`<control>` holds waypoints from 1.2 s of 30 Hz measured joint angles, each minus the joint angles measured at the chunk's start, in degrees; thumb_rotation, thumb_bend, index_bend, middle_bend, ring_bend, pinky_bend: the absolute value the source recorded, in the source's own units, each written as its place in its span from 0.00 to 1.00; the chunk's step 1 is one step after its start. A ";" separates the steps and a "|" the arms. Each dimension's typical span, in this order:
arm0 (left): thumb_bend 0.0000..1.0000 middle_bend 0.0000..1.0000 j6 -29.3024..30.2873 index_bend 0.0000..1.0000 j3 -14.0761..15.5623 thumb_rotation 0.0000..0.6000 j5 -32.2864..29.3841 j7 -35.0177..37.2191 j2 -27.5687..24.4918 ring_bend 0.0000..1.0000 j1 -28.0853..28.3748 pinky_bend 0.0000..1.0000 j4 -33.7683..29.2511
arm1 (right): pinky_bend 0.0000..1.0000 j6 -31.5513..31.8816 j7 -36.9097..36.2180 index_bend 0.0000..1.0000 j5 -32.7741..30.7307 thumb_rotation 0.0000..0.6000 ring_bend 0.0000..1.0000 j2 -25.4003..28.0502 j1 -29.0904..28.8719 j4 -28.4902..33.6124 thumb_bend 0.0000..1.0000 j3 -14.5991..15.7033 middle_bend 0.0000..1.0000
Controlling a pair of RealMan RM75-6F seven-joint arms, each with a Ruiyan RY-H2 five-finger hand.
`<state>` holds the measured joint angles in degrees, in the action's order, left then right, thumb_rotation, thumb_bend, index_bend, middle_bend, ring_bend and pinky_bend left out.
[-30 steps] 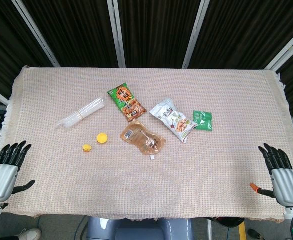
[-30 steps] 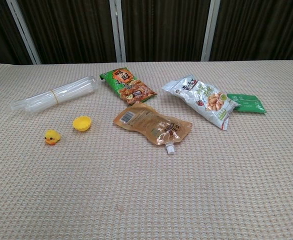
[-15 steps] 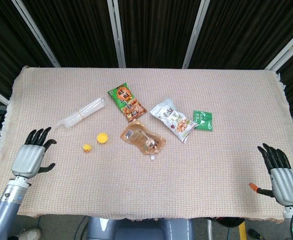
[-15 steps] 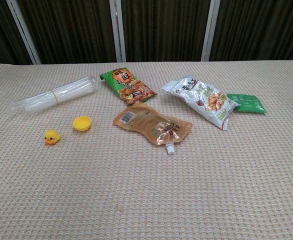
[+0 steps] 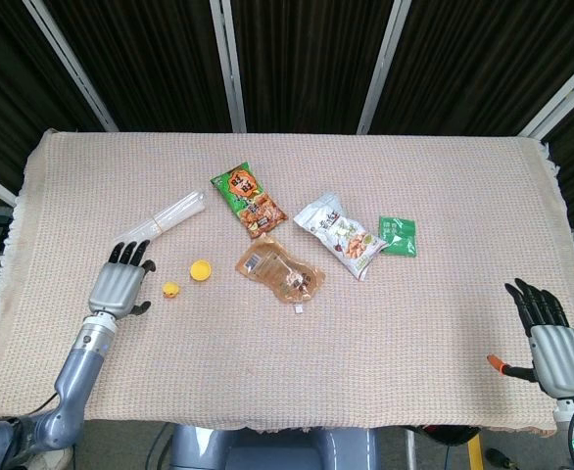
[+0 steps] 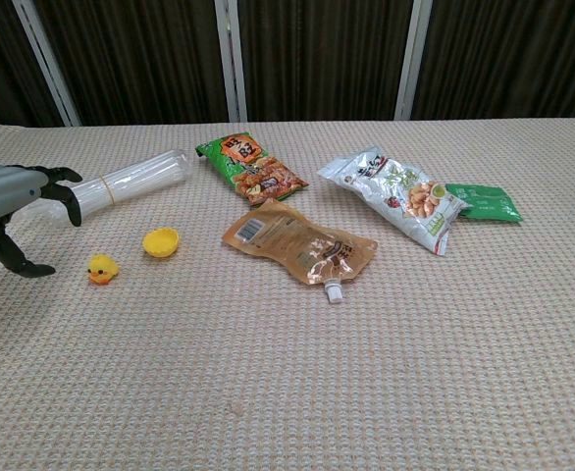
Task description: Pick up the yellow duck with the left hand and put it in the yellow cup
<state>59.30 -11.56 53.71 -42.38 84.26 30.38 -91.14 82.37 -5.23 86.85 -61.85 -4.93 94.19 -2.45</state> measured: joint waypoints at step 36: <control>0.40 0.00 -0.03 0.46 2.97 1.00 -8.66 -3.44 9.54 0.00 7.65 0.00 8.84 | 0.00 1.29 -1.78 0.03 0.30 1.00 0.00 0.08 0.43 -0.04 0.01 -0.27 0.00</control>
<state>59.27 -8.59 45.05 -45.82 93.80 38.03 -82.30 83.66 -7.01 87.15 -61.78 -4.50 94.15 -2.72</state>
